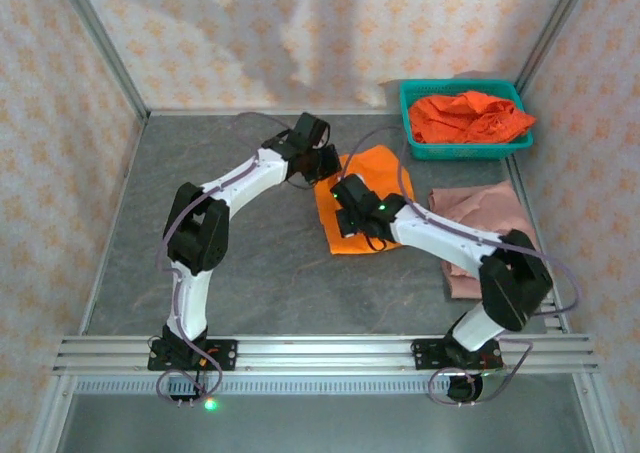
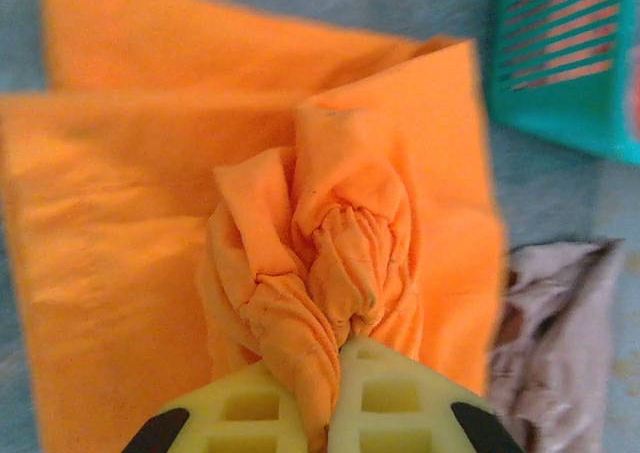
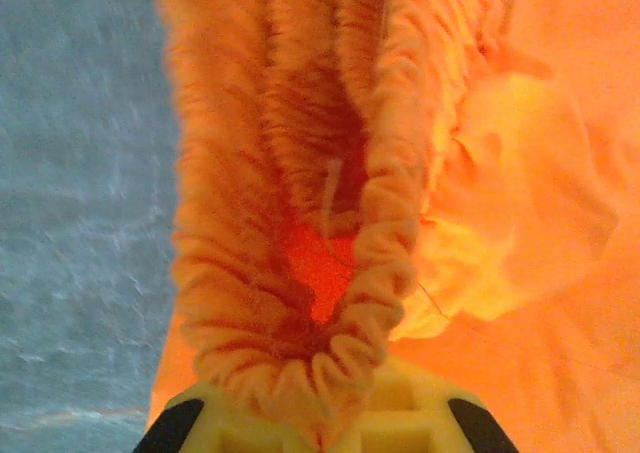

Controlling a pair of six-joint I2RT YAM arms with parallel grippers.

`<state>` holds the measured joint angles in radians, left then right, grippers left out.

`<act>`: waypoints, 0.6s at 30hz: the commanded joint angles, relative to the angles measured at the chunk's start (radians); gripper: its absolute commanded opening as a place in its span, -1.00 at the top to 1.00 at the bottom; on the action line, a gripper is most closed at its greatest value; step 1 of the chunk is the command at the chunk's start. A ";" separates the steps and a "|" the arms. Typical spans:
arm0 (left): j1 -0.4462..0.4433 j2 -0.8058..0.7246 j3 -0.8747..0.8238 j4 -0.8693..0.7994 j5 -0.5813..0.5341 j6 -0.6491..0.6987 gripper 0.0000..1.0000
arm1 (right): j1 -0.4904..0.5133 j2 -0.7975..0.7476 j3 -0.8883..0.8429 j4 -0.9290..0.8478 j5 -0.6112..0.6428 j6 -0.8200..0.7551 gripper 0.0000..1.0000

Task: Fold and stack the shorts

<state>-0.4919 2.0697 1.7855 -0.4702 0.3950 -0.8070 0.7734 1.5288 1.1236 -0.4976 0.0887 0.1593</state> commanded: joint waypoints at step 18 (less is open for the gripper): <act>0.075 0.061 0.044 -0.075 -0.075 0.341 0.97 | 0.006 0.172 0.078 0.068 -0.170 0.069 1.00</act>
<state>-0.4660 2.1639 1.9297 -0.6254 0.3771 -0.5056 0.7719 1.6321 1.1889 -0.4679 0.0200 0.1799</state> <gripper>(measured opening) 0.067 0.049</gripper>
